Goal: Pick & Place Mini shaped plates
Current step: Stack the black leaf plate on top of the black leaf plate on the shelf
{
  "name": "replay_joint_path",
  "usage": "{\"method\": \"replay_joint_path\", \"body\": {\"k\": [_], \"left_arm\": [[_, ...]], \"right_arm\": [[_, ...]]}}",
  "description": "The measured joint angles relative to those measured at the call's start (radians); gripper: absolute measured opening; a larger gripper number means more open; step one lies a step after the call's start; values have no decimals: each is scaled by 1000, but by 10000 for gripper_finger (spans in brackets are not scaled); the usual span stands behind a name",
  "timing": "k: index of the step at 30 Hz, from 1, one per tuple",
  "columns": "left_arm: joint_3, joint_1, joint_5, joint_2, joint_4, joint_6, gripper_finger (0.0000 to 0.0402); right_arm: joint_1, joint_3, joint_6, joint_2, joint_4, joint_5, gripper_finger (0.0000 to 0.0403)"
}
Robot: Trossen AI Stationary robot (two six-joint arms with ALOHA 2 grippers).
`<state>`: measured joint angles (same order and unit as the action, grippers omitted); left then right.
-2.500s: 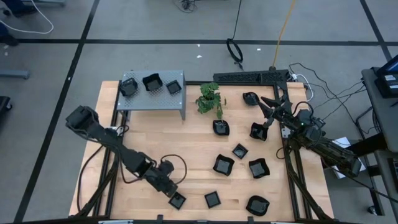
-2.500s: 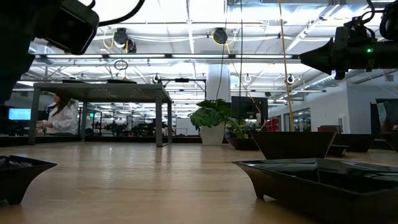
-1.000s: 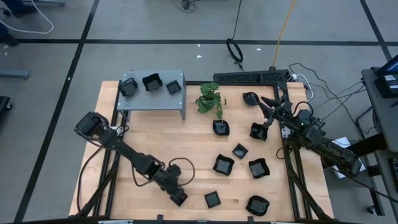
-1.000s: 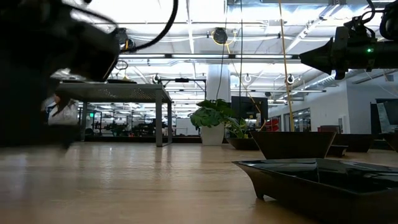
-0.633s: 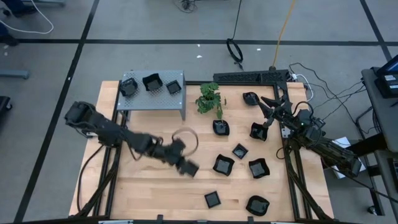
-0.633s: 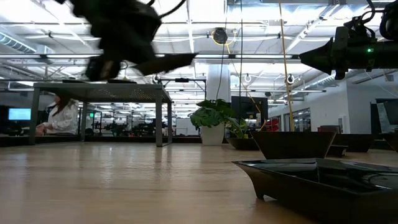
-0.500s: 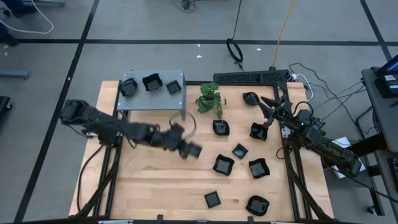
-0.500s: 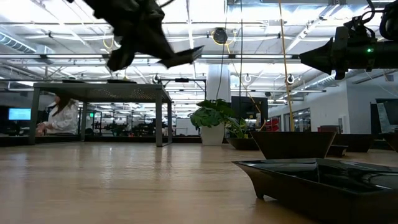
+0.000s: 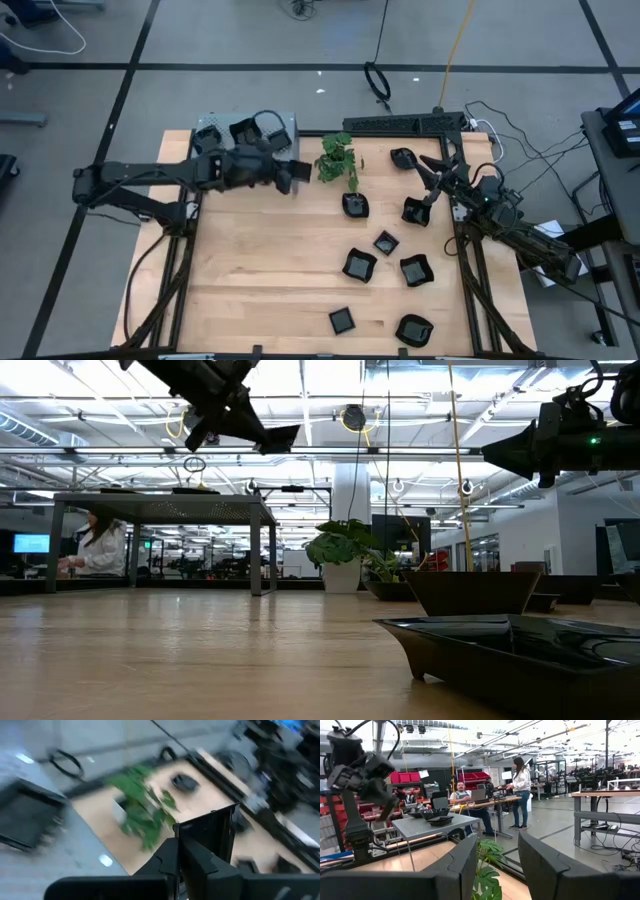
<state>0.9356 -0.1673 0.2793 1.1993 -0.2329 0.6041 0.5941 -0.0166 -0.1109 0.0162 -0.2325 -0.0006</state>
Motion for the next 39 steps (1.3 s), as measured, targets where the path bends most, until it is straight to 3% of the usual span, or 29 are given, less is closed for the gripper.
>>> {"method": "replay_joint_path", "body": {"k": [5,12,18,23,32,39], "left_arm": [[0,57,-210,54,-177,68,7],[-2,194,-199,224,-512,238,20],[-2,216,-223,403,-506,218,5],[0,206,-259,471,-482,160,26],[-1,172,-252,435,-482,208,77],[5,149,-274,358,-458,93,130]], "right_arm": [[0,0,0,0,-1,0,130],[0,0,0,0,0,0,130],[0,0,0,0,-1,0,130],[0,0,0,0,-1,0,130],[0,0,0,0,-1,0,130],[0,0,0,0,-1,0,130]]}}
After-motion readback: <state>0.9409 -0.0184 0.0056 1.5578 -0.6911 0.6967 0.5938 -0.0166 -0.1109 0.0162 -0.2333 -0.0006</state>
